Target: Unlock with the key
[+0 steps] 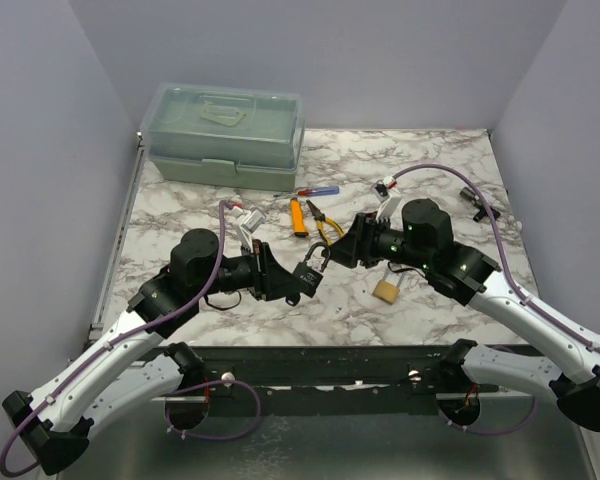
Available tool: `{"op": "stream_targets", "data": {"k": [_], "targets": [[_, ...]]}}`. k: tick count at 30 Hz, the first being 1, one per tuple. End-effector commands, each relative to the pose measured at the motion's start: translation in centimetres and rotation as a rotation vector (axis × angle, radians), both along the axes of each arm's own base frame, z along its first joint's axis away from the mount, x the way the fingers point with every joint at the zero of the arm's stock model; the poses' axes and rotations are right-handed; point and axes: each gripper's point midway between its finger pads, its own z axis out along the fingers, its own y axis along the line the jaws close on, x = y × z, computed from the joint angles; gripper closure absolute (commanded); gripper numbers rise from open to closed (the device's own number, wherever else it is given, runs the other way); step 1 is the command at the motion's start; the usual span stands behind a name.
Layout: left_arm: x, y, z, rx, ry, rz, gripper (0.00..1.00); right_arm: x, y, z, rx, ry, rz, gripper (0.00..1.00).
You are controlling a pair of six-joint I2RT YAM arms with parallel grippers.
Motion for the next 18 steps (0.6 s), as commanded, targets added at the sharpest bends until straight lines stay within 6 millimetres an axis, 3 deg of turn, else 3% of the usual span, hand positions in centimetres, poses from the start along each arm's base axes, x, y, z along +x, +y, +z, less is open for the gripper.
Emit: {"op": "stream_targets", "data": {"k": [1, 9, 18], "targets": [[0.0, -0.1, 3.2, -0.078, -0.072, 0.000, 1.00, -2.5, 2.0, 2.8, 0.108, -0.059, 0.198, 0.47], [0.2, 0.0, 3.1, -0.075, -0.074, 0.008, 1.00, -4.0, 2.6, 4.8, 0.174, -0.089, 0.295, 0.47], [0.1, -0.1, 2.9, -0.074, -0.068, -0.001, 1.00, -2.6, 3.7, 4.7, 0.191, -0.076, 0.272, 0.47]]}}
